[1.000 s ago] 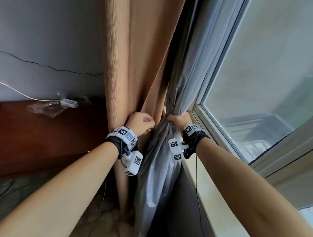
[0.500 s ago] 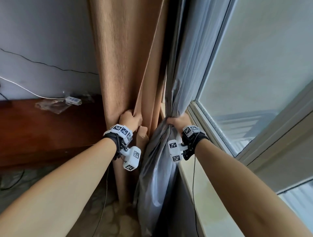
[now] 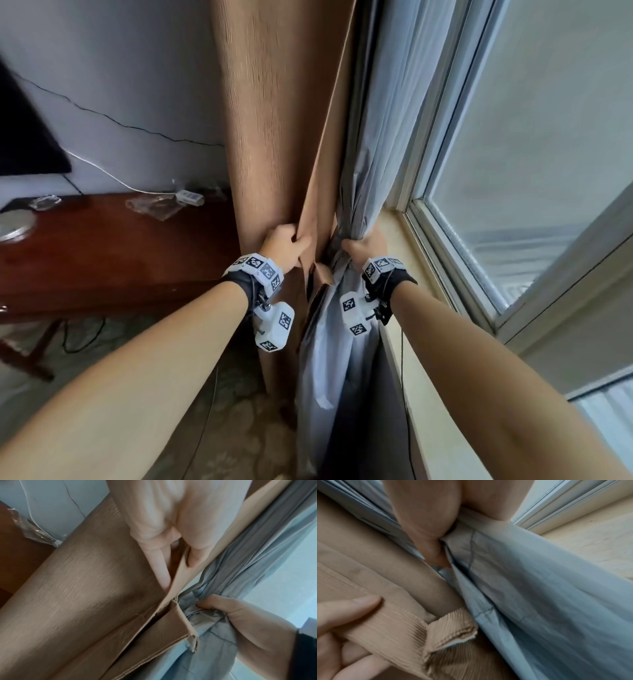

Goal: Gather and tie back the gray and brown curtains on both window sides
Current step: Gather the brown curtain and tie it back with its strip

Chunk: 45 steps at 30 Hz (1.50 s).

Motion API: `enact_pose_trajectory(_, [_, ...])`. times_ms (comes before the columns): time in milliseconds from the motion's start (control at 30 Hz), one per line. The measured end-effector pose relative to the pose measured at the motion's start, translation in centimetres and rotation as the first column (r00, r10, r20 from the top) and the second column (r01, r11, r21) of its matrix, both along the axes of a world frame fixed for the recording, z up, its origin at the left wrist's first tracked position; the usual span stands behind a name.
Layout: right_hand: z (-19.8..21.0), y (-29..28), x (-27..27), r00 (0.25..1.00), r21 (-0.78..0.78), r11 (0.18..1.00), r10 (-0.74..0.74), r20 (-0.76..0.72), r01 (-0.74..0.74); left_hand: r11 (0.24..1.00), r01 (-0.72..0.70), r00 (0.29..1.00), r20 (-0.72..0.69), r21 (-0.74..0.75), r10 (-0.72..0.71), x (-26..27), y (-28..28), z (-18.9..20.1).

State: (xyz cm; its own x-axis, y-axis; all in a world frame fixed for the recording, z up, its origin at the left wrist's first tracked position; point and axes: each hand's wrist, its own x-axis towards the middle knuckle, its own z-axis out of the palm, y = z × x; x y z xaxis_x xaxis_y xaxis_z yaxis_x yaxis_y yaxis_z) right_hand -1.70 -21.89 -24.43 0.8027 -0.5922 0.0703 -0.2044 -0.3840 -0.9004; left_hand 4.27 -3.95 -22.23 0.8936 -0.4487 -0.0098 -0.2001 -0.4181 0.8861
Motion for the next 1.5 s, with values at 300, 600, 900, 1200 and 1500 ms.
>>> enact_pose_trajectory(300, [0.1,-1.3,-0.2,0.998,-0.110,0.993,0.044,-0.055,-0.050,0.996,0.083,0.992,0.092,0.015,-0.084,-0.2,-2.4,1.8])
enact_pose_trajectory(600, [1.1,0.5,1.7,0.976,-0.018,0.978,0.205,-0.080,-0.207,0.952,0.302,0.941,-0.142,-0.057,-0.307,2.8,-4.1,2.5])
enact_pose_trajectory(900, [1.1,2.3,3.2,0.994,-0.014,0.998,0.056,-0.092,-0.057,0.901,0.433,0.884,-0.186,-0.023,-0.429,5.4,-2.0,2.6])
enact_pose_trajectory(1200, [0.5,3.9,5.2,0.961,-0.064,0.970,-0.239,-0.139,0.232,0.966,-0.190,0.922,0.305,-0.176,0.238,8.8,5.8,3.0])
enact_pose_trajectory(1500, [0.3,6.0,6.0,0.955,-0.061,0.958,-0.284,-0.090,0.279,0.998,-0.056,0.978,0.200,-0.034,0.061,9.7,7.7,2.4])
